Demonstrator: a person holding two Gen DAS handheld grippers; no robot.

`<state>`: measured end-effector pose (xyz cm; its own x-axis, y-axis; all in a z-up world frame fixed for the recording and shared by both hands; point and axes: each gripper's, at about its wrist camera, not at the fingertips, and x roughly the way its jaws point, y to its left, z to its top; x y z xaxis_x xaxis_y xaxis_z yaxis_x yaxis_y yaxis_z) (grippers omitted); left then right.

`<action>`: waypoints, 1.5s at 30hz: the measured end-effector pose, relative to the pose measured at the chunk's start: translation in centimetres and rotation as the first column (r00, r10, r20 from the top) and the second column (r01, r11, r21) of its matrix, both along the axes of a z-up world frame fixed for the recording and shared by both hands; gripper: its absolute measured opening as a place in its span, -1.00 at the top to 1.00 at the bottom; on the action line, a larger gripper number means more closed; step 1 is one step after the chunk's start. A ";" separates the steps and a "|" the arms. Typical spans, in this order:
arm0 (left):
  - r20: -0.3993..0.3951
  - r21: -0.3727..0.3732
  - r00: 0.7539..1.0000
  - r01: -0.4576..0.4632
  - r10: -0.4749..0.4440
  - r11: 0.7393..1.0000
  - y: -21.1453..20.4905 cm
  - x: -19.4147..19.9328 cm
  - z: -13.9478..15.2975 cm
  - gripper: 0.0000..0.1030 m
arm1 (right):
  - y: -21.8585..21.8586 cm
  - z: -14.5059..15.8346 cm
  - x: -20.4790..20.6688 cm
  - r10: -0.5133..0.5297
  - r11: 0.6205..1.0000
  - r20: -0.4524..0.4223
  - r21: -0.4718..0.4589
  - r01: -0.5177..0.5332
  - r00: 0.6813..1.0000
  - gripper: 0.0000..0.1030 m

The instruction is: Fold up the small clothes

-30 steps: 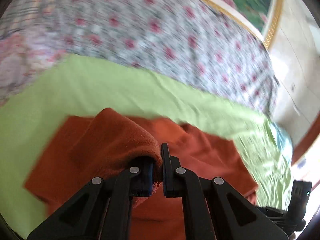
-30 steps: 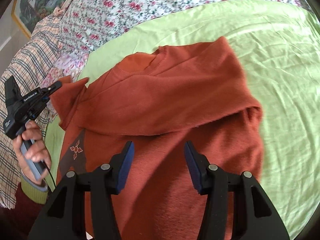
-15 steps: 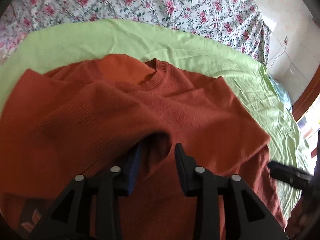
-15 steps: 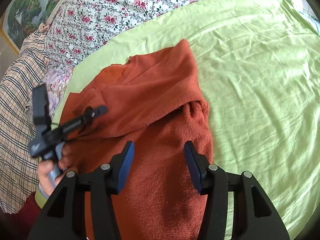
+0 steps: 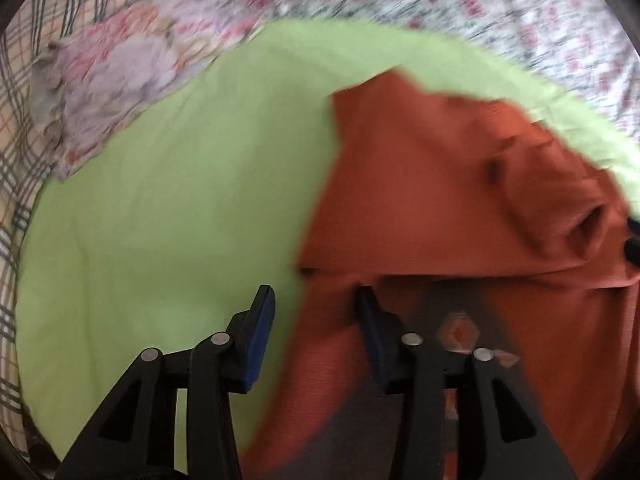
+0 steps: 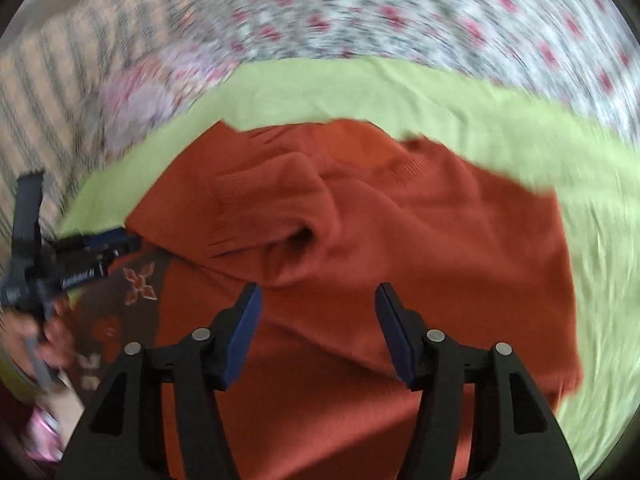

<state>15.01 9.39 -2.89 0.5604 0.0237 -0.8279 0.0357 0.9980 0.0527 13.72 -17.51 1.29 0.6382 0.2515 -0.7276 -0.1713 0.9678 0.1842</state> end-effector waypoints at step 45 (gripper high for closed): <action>0.262 0.006 0.965 -0.032 0.029 0.999 -1.1 -0.6 4.7 0.73 | -12.0 -3.2 -0.5 -0.413 0.792 -0.141 0.431 0.431 0.900 1.00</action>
<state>14.42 8.32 1.80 0.7564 0.0519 -0.6520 -0.0112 0.9977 0.0664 13.21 -29.54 -1.89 0.7311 0.2622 -0.6298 0.2511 0.7549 0.6058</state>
